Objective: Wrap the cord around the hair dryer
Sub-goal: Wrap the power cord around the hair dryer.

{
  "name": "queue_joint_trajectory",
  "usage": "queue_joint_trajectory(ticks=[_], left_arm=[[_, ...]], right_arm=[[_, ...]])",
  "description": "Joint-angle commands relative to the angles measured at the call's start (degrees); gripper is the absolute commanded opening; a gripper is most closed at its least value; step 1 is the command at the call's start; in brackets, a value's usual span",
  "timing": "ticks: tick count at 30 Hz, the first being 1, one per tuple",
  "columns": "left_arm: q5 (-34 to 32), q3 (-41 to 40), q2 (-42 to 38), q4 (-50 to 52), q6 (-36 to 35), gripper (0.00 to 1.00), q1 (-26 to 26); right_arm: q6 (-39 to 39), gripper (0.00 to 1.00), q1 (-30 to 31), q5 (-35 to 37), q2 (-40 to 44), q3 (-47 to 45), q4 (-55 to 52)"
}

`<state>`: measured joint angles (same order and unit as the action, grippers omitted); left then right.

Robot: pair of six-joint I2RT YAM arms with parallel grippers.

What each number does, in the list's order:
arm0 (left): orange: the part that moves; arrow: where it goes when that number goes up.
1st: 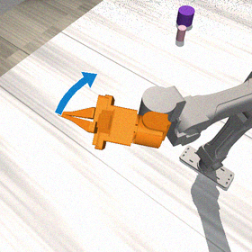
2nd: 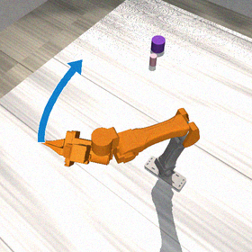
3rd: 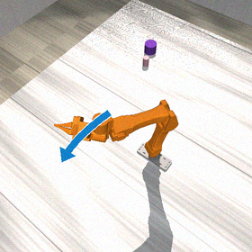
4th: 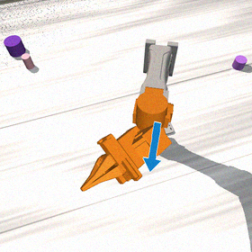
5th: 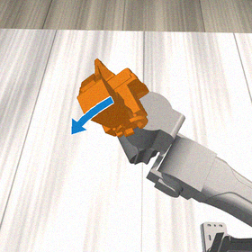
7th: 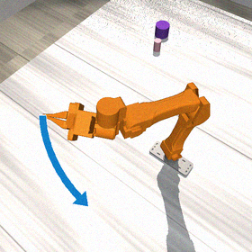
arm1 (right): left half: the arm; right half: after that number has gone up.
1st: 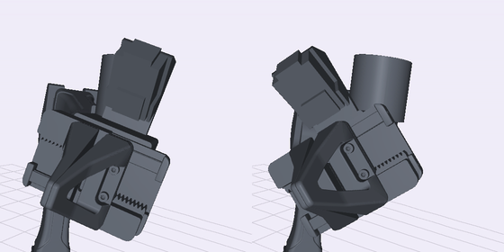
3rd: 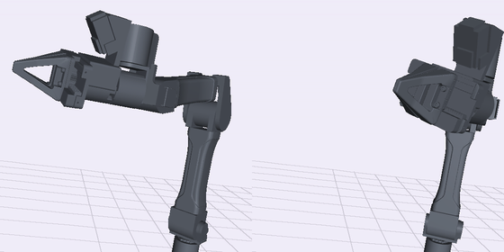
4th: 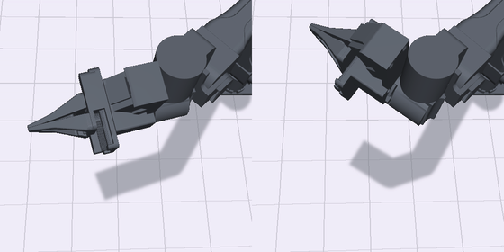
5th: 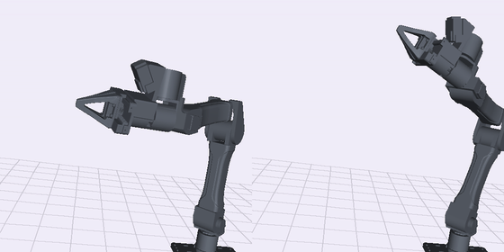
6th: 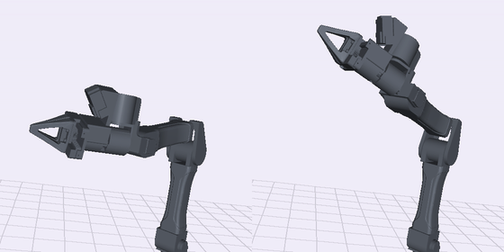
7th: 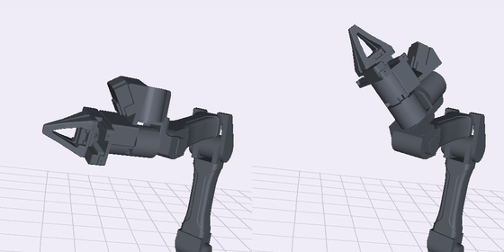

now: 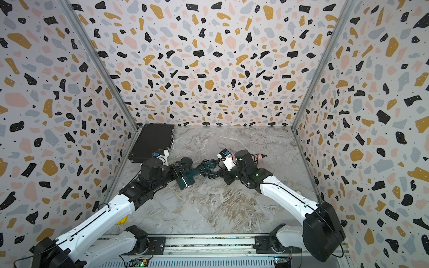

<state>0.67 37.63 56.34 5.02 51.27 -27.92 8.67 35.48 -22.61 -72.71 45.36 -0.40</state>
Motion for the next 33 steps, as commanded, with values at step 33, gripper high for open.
queue_joint_trajectory(ticks=[33], left_arm=[[21.6,6.1,13.3,1.7,-9.7,0.00,1.2]], right_arm=[[-3.9,0.00,12.3,13.6,10.6,-5.0,7.2]])
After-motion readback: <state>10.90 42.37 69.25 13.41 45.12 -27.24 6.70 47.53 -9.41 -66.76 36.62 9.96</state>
